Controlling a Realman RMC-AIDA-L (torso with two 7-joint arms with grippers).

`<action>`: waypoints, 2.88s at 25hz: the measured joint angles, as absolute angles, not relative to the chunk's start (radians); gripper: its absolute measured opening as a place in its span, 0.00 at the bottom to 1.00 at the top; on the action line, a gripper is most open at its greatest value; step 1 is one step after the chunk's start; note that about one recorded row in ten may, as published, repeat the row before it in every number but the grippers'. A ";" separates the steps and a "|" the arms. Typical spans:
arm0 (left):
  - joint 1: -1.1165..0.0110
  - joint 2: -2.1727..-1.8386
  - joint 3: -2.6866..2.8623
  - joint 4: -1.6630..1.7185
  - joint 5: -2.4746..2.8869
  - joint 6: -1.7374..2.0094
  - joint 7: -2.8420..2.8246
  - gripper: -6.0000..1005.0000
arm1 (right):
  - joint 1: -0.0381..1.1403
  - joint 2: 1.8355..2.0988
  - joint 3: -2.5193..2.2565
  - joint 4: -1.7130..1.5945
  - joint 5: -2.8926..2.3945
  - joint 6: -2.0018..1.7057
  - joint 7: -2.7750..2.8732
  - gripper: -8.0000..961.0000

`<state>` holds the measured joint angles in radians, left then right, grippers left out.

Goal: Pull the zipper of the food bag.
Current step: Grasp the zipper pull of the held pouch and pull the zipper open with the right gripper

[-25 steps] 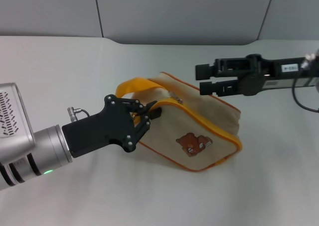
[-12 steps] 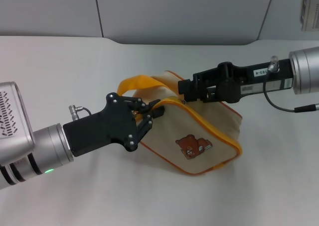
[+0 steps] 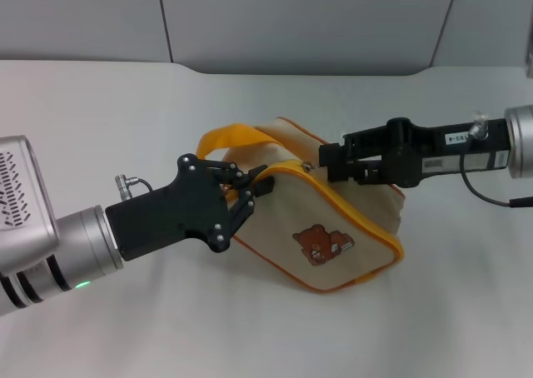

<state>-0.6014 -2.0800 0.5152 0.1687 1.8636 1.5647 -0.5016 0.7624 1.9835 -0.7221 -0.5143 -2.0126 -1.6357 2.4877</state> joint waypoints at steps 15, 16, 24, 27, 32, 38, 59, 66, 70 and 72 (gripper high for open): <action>-0.608 -2.080 0.515 0.168 1.864 1.560 -0.502 0.07 | 0.739 2.020 -0.688 -0.492 -1.976 -1.608 2.486 0.39; -0.611 -2.080 0.515 0.166 1.864 1.559 -0.502 0.07 | 0.739 2.026 -0.688 -0.492 -1.976 -1.605 2.487 0.39; -0.615 -2.080 0.515 0.162 1.864 1.558 -0.502 0.07 | 0.739 2.039 -0.678 -0.491 -1.974 -1.604 2.484 0.38; -0.615 -2.080 0.515 0.162 1.864 1.558 -0.502 0.07 | 0.739 2.039 -0.677 -0.491 -1.958 -1.605 2.480 0.38; -0.615 -2.080 0.515 0.160 1.864 1.557 -0.502 0.07 | 0.737 2.039 -0.682 -0.491 -1.950 -1.604 2.477 0.38; -0.617 -2.080 0.515 0.159 1.864 1.557 -0.502 0.07 | 0.743 2.042 -0.688 -0.491 -1.949 -1.595 2.474 0.37; -0.618 -2.082 0.516 0.160 1.864 1.561 -0.502 0.07 | 0.743 2.052 -0.692 -0.476 -1.954 -1.562 2.385 0.06; -0.617 -2.081 0.514 0.164 1.864 1.551 -0.502 0.07 | 0.736 2.052 -0.681 -0.476 -1.944 -1.581 2.320 0.03; -0.616 -2.081 0.512 0.163 1.863 1.546 -0.502 0.07 | 0.736 2.052 -0.685 -0.480 -1.937 -1.586 2.308 0.02; -0.616 -2.081 0.509 0.163 1.863 1.544 -0.502 0.07 | 0.733 2.052 -0.680 -0.481 -1.929 -1.591 2.298 0.02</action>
<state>-0.6160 -2.0815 0.5095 0.1629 1.8627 1.5439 -0.5016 0.7332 2.0525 -0.6798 -0.4815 -1.9289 -1.5908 2.2983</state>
